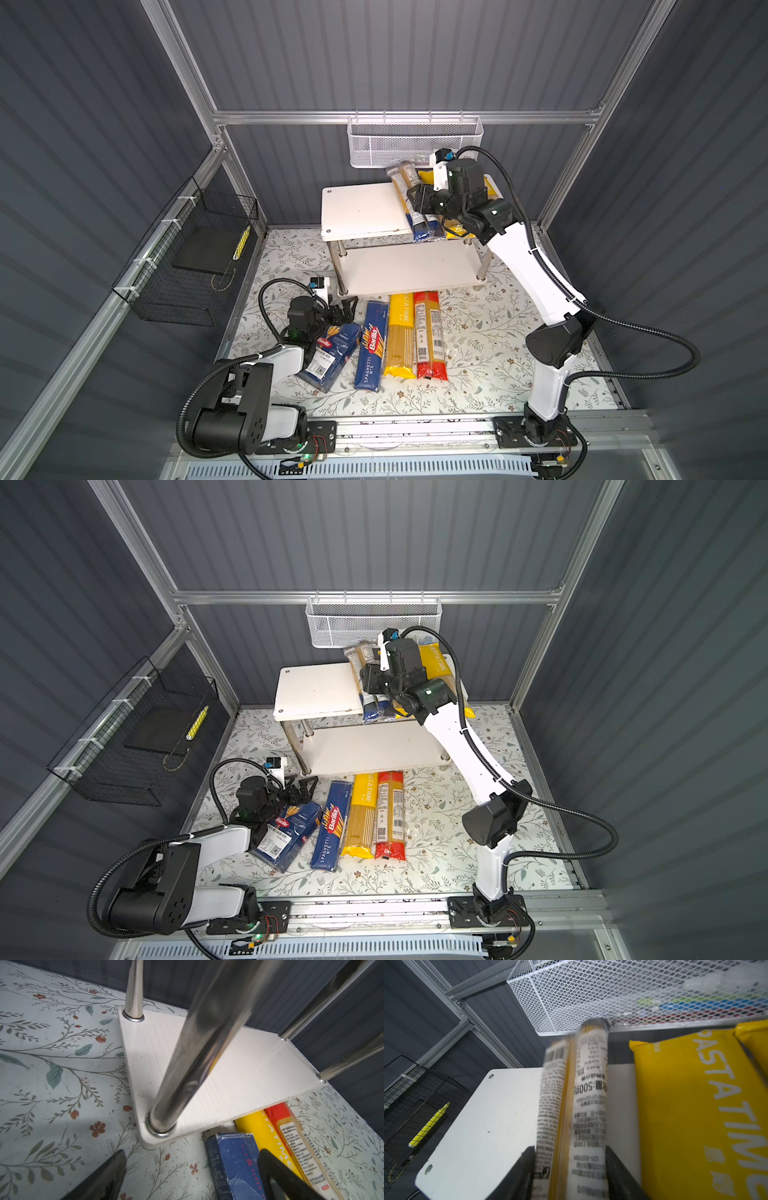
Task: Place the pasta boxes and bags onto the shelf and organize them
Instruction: 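Carry the clear spaghetti bag over the top shelf beside the yellow bags, then lower the clear spaghetti bag onto the top shelf and open the right gripper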
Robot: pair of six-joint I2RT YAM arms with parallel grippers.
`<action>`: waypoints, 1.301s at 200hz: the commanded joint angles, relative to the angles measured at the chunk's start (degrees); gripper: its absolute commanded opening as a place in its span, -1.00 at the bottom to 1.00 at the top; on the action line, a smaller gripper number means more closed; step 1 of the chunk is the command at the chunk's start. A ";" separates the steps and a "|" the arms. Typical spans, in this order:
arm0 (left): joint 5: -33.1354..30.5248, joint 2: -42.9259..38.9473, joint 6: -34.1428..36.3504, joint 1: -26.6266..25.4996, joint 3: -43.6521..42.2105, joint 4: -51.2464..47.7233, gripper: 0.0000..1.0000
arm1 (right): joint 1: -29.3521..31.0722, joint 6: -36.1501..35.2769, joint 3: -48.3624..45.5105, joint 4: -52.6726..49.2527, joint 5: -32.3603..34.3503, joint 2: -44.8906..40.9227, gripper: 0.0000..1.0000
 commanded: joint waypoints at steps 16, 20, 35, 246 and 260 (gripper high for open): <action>1.97 0.97 -1.24 -1.01 -1.14 -5.26 0.99 | -0.18 -0.98 -0.02 3.10 -0.13 -2.54 0.32; 2.06 0.92 -1.24 -1.01 -1.10 -5.27 0.99 | -0.21 -1.24 -0.11 3.02 -0.23 -2.79 0.35; 2.01 0.81 -1.29 -1.01 -1.13 -5.30 0.98 | -0.09 -2.57 -0.41 2.64 -1.60 -4.01 0.45; 1.99 2.75 -1.14 -1.10 0.52 -6.72 0.99 | 1.28 -19.10 -33.62 -2.09 -28.38 -29.21 0.57; 2.01 3.07 -1.06 -1.10 0.84 -7.17 0.99 | 1.34 -19.07 -34.33 -1.36 -27.93 -28.92 0.61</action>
